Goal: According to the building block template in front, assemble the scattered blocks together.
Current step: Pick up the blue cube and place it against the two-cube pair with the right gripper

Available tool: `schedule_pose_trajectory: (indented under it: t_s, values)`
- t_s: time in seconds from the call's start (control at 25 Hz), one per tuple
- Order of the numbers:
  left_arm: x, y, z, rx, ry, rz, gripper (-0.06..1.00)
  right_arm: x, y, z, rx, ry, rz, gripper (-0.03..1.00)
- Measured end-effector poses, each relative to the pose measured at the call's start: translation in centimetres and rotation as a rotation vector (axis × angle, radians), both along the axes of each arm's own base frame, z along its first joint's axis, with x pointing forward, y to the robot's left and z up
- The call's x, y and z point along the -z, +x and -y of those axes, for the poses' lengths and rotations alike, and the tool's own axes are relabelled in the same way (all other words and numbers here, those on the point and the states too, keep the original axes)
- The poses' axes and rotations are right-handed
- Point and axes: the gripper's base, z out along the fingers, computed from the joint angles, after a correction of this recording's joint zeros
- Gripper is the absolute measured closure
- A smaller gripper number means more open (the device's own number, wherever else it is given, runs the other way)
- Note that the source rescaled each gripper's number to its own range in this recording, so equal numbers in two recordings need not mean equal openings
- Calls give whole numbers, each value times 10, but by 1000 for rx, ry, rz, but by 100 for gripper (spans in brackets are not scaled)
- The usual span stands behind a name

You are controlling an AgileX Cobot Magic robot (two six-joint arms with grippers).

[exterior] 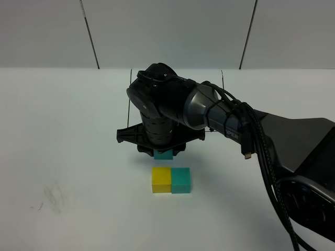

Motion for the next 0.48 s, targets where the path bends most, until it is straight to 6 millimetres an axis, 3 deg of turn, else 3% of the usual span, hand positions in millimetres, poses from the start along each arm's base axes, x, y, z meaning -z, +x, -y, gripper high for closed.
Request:
schedule_pose_trajectory:
  t_s: [0.48]
  values:
    - [0, 0, 0, 0, 0, 0, 74, 12, 0, 0, 3, -23, -26, 96]
